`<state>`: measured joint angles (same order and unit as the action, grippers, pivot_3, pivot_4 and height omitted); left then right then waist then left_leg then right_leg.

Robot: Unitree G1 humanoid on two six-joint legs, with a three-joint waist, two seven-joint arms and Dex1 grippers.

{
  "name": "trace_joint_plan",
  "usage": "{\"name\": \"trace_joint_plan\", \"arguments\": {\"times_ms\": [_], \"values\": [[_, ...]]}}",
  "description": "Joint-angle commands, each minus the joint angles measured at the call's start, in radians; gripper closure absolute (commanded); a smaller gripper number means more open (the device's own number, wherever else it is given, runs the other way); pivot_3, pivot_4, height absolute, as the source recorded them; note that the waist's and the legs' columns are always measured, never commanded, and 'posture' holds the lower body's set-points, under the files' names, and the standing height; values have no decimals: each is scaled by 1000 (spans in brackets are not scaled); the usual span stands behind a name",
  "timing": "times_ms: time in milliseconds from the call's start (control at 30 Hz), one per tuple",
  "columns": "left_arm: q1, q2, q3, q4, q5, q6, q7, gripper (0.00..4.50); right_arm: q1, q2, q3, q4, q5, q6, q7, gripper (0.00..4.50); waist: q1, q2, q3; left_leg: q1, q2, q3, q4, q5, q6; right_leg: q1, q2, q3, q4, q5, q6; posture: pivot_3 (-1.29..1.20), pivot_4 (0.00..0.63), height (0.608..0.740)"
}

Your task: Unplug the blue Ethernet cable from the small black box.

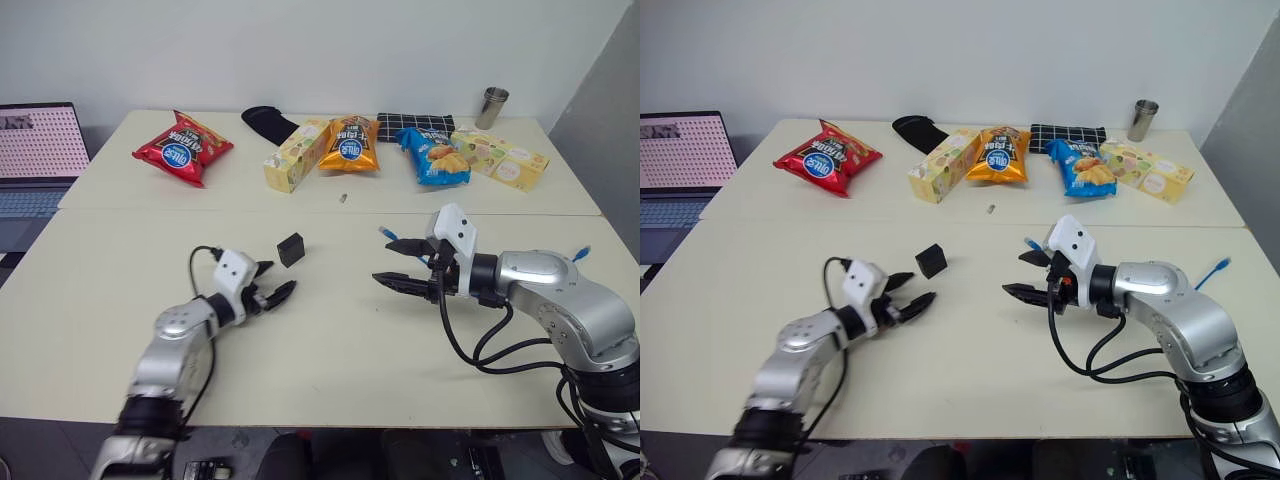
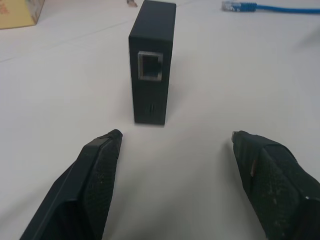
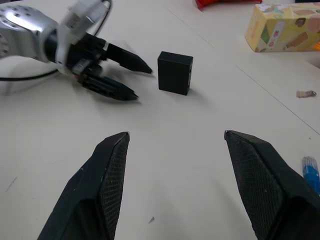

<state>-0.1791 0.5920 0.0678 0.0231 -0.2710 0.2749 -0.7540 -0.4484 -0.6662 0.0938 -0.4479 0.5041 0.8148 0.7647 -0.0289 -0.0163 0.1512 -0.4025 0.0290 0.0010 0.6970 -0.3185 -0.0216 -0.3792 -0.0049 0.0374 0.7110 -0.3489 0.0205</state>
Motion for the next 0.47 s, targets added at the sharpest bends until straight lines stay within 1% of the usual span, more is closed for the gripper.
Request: {"name": "trace_joint_plan", "arguments": {"times_ms": [33,267,333,467], "values": [[6,119,53,-123,-13,90,-42,844,47,-68,-81,-36,22,-12,39,1262,4,0,0,0,0,0,0,0,0,0,0,0,0,0,0,0,150,740],[-47,256,100,-163,-78,153,-161,844,129,-198,-237,-8,56,-18,102,1262,4,0,1,1,-1,0,0,0,1,4,-1,0,-6,0,0,0,150,740],[-77,265,119,-166,-122,191,-178,844,145,-216,-268,6,47,-27,98,1262,3,0,1,1,-1,0,-1,0,1,4,-1,-1,-6,0,0,0,150,740],[-94,281,118,-159,-133,193,-209,844,149,-214,-285,21,39,-39,81,1262,2,0,1,1,-1,1,-1,-1,1,5,-1,1,-7,0,0,0,150,740]]}}
